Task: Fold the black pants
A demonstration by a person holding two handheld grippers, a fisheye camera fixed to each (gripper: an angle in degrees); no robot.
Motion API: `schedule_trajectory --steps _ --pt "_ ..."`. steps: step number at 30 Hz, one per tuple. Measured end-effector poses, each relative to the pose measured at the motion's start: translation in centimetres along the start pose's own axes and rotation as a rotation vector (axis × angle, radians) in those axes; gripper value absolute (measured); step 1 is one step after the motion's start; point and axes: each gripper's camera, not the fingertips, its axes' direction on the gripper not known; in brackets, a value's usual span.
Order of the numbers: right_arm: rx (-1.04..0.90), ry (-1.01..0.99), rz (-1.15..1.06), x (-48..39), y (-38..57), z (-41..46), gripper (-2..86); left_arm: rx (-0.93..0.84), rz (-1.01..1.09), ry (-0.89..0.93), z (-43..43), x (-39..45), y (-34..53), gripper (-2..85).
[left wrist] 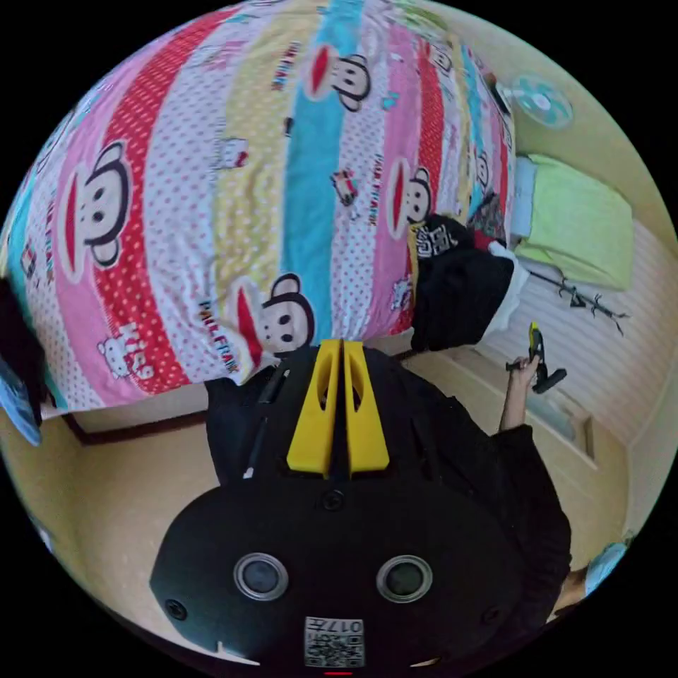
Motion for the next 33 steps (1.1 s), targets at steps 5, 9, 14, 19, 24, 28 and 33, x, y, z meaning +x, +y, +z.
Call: schedule_trajectory --steps 5,9,14,19,24,28,33 --pt "-0.346 -0.113 -0.087 -0.8 2.3 8.1 11.7 -0.001 0.162 -0.012 8.5 8.2 3.6 -0.5" --pt "-0.39 -0.203 -0.118 -0.2 8.0 10.8 13.6 0.064 0.127 -0.027 10.5 7.3 8.7 -0.6" --pt "-0.359 -0.492 -0.132 1.0 8.3 3.5 4.9 0.233 0.042 0.011 10.1 4.2 16.2 -0.8" --pt "-0.063 -1.201 -0.253 -2.9 9.0 -6.1 2.0 0.418 0.026 0.184 10.3 2.6 22.8 -0.8" --pt "-0.017 -1.411 -0.597 -13.3 6.1 -11.8 1.2 0.532 0.096 0.239 9.8 3.5 26.0 2.5" --pt "0.181 -1.784 -0.696 -20.5 4.9 -18.0 1.1 0.569 0.17 0.316 9.3 4.5 26.0 6.5" --pt "0.265 -1.878 -0.762 -23.4 6.7 -21.5 1.2 0.646 0.259 0.461 8.5 5.7 25.7 8.7"
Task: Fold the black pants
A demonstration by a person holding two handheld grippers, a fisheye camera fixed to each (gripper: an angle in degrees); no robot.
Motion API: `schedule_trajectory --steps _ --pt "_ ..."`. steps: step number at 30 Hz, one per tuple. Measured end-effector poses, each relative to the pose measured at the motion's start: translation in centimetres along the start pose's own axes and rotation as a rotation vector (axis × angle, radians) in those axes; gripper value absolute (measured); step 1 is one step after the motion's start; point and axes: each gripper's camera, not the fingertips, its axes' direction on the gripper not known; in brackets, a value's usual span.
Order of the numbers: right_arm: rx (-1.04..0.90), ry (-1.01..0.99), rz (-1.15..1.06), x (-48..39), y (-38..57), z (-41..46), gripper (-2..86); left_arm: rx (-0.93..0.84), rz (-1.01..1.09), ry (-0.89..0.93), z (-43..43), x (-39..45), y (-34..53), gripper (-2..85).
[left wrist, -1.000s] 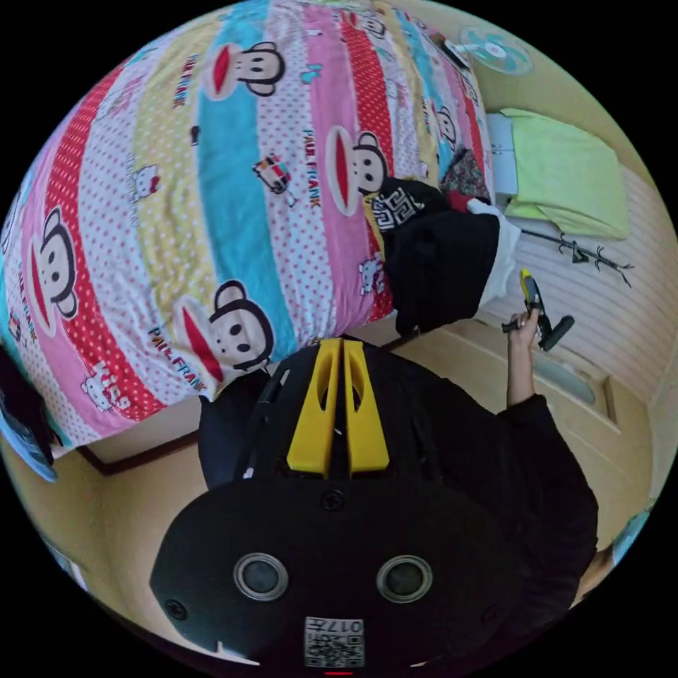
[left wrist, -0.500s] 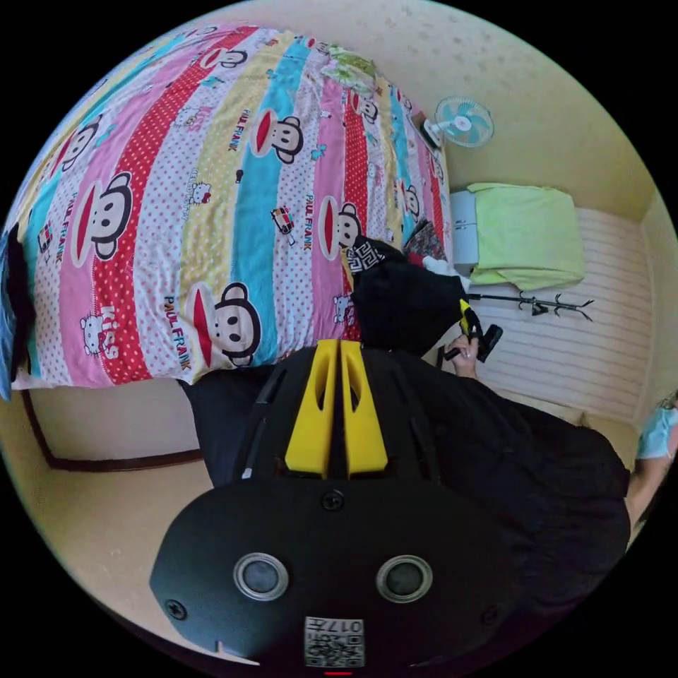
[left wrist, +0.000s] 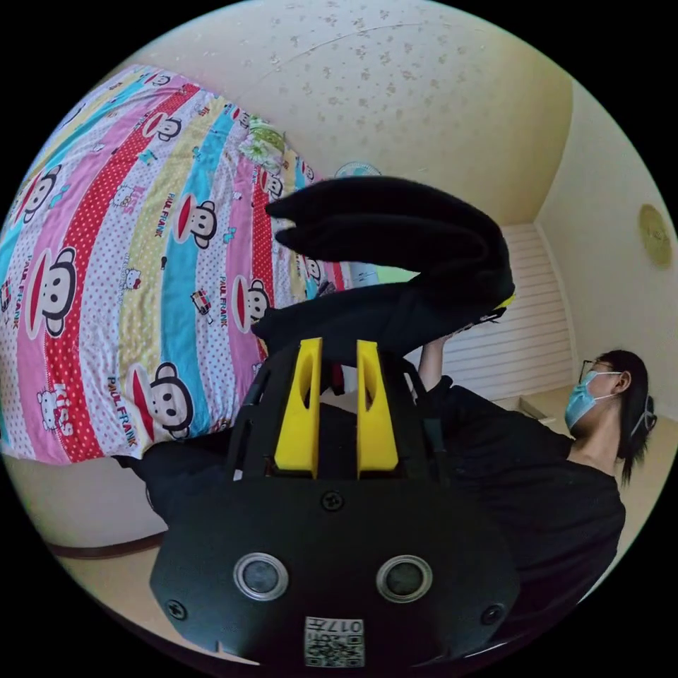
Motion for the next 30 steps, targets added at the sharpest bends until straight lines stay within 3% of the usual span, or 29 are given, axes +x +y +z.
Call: schedule_trajectory --steps 5,8,10,13,19,23,25,28,30 --pt "-0.163 0.109 0.229 1.9 10.1 2.3 1.7 -0.004 -0.093 -0.041 1.0 -2.3 0.9 9.3" --pt "-0.558 0.287 0.436 4.5 22.0 6.1 2.1 -0.01 -0.206 -0.036 2.0 -5.0 2.6 9.2" --pt "-0.956 0.446 0.648 7.1 35.0 8.7 2.2 -0.025 -0.287 -0.045 2.8 -6.6 3.7 9.2" --pt "-1.36 0.514 0.854 8.2 49.1 10.1 2.4 -0.048 -0.395 -0.05 3.7 -8.8 5.5 9.1" --pt "-1.494 0.621 0.968 12.5 54.1 14.5 3.5 -0.038 -0.468 -0.069 3.0 -9.8 7.3 9.1" --pt "-1.566 0.784 0.802 18.4 52.5 22.1 5.7 -0.012 -0.506 -0.089 1.2 -10.6 8.0 9.1" --pt "-1.501 0.867 0.684 22.0 51.7 28.6 8.7 0.009 -0.521 -0.074 0.3 -11.1 8.3 9.1" --pt "-1.376 0.806 0.724 27.6 55.4 36.1 11.7 0.037 -0.537 -0.06 -1.5 -11.9 8.7 9.1" --pt "-1.431 0.759 0.816 31.5 61.4 40.4 13.8 0.05 -0.558 -0.069 -2.6 -12.8 9.1 9.1"
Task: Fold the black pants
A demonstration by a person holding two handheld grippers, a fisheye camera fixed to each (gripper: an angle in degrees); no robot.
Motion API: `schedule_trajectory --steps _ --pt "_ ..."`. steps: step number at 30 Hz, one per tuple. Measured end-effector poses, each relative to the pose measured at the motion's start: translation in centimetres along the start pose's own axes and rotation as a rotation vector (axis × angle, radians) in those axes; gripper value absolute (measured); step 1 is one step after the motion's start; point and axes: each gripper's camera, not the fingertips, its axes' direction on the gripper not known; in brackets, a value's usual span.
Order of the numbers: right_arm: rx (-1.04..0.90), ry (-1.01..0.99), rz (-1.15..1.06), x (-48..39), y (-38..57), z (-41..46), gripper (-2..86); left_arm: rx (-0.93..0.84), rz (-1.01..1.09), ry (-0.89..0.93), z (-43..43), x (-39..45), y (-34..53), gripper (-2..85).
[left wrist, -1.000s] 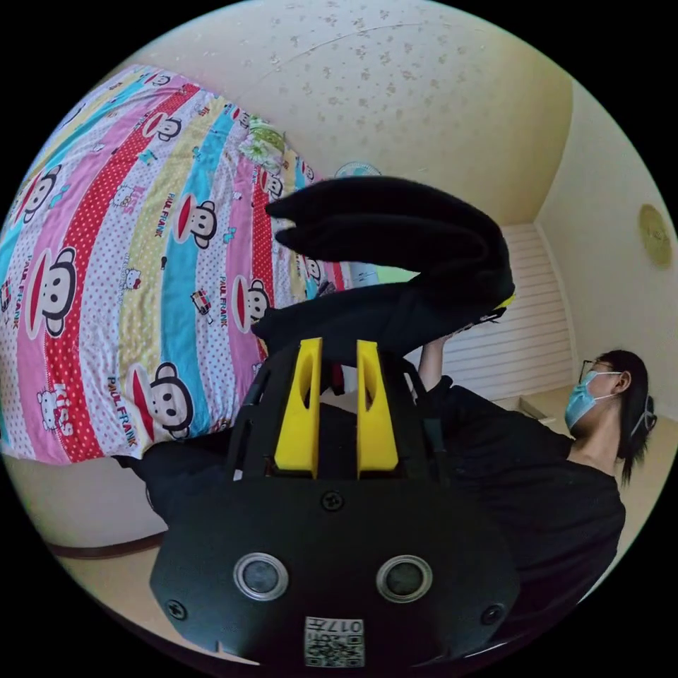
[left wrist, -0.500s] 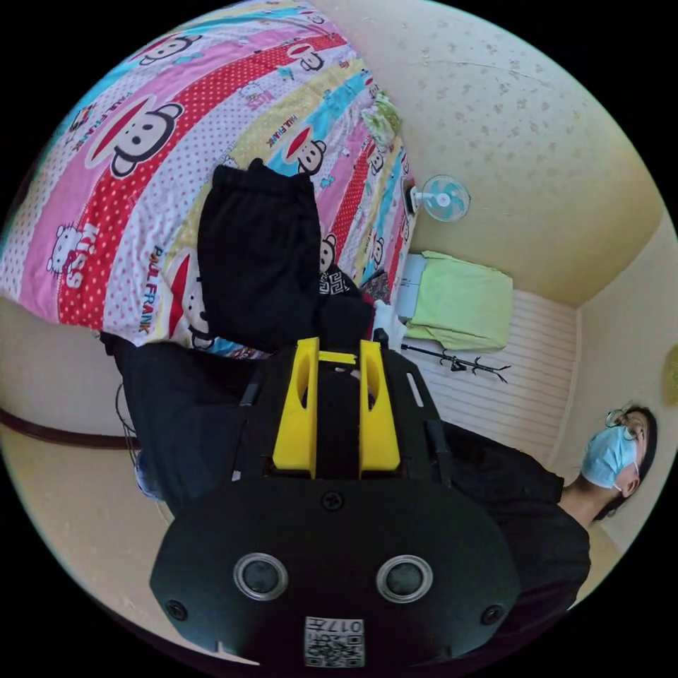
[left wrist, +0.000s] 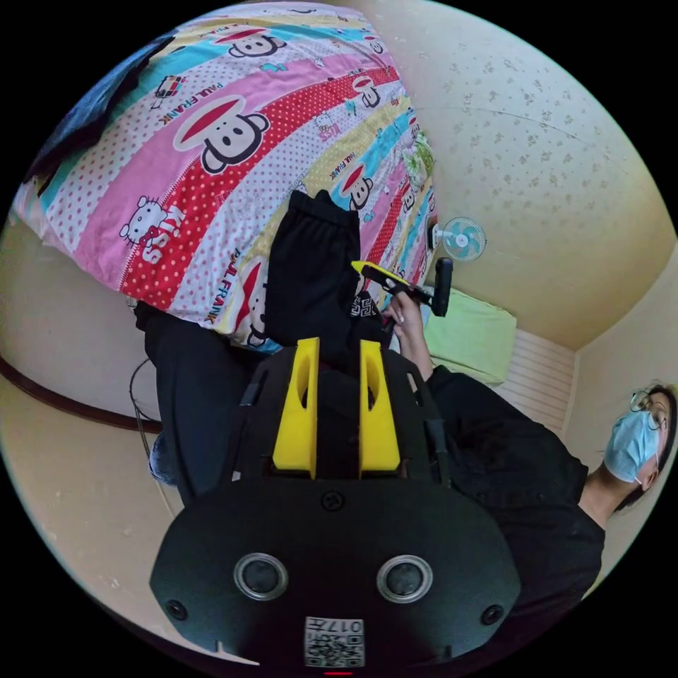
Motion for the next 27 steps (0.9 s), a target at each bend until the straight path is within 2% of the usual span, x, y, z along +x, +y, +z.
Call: schedule_trajectory --steps 2,4,8,13,17,19,21,23,25,27 --pt "-0.092 -0.042 0.032 -1.3 -4.8 7.0 16.0 -0.007 -0.025 0.0 -0.3 -1.1 -0.2 9.0" --pt "-0.173 0.035 0.13 -2.1 -8.5 15.5 16.8 -0.042 -0.058 0.015 -0.1 -2.5 -0.5 9.0" --pt "-0.059 0.222 0.292 -3.8 -9.7 21.3 13.7 -0.076 -0.093 0.03 0.1 -4.7 -1.2 8.9" --pt "-0.075 0.468 0.036 -10.6 -8.2 25.4 6.2 -0.174 -0.095 0.047 2.2 -6.0 -3.2 8.8" --pt "0.089 0.49 0.019 -13.0 -4.4 19.6 3.7 -0.228 -0.009 -0.001 4.5 -3.5 -4.6 8.7" --pt "0.302 0.465 -0.001 -15.2 0.6 12.7 2.9 -0.245 0.057 -0.053 5.7 -1.6 -4.7 8.9" --pt "0.415 0.452 -0.047 -17.2 4.4 7.5 2.2 -0.257 0.143 -0.151 7.5 1.0 -4.4 9.8" --pt "0.496 0.373 -0.116 -18.6 7.8 2.9 1.8 -0.257 0.199 -0.205 8.9 2.9 -3.9 10.8" --pt "0.641 0.125 -0.169 -19.3 11.9 -3.3 1.5 -0.257 0.251 -0.226 10.1 4.6 -3.4 11.7" --pt "0.745 0.019 -0.259 -21.0 14.6 -7.2 1.3 -0.221 0.303 -0.26 10.9 6.9 -2.6 12.8"
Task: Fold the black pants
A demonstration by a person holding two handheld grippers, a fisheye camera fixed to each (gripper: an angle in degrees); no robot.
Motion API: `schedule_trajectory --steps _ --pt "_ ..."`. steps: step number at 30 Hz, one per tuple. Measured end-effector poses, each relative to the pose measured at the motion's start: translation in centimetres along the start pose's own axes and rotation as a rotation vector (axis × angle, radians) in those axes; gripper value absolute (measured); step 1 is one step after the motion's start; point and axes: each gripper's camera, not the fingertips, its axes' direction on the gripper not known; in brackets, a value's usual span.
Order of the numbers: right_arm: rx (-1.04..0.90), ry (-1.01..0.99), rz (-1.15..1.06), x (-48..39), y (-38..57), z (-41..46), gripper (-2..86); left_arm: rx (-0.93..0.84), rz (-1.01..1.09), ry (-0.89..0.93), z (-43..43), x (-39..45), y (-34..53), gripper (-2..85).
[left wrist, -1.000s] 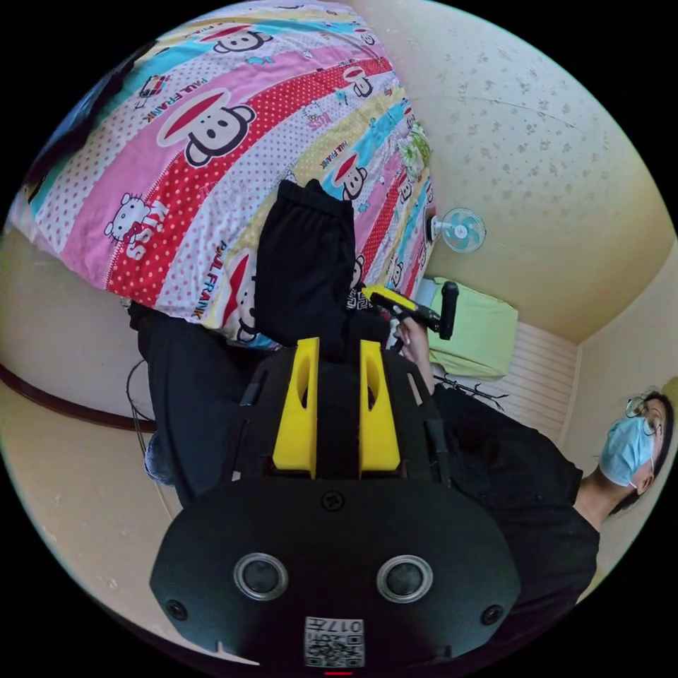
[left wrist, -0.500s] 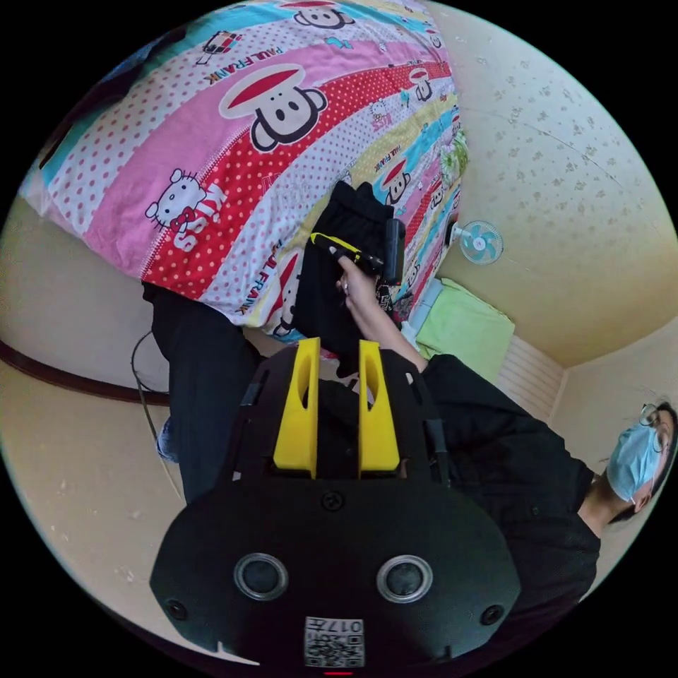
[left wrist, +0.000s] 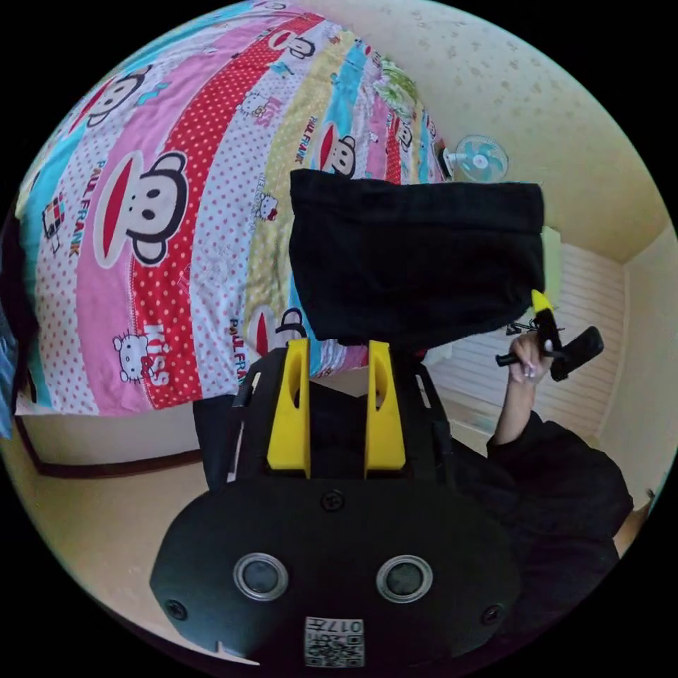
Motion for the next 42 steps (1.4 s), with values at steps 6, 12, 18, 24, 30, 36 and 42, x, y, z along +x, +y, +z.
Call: schedule_trajectory --steps 6,12,18,24,30,36,42 --pt "0.308 -0.169 -0.219 -8.1 -4.7 -13.2 1.0 0.255 0.257 0.002 -2.8 5.3 2.7 21.4" --pt "0.47 -0.151 -0.415 -15.9 -10.1 -23.1 1.1 0.547 0.653 0.148 -8.0 12.9 10.1 24.1" --pt "0.644 -0.143 -0.46 -20.7 -16.2 -29.6 1.1 0.583 0.878 0.0 -11.5 19.6 18.2 23.3" --pt "0.796 -0.225 -0.473 -23.4 -21.4 -33.9 1.3 0.794 0.946 -0.162 -14.9 23.7 24.1 21.9" --pt "0.893 -0.323 -0.372 -19.7 -22.7 -37.0 1.6 1.099 1.111 0.405 -24.5 27.9 27.1 5.1" --pt "0.963 -0.153 -0.165 -12.1 -24.4 -41.6 2.1 1.284 0.987 0.308 -36.9 36.0 27.5 3.6" --pt "0.554 0.519 0.36 10.5 -44.5 -35.8 3.0 0.938 0.694 -0.234 -47.5 48.5 -0.1 6.5"
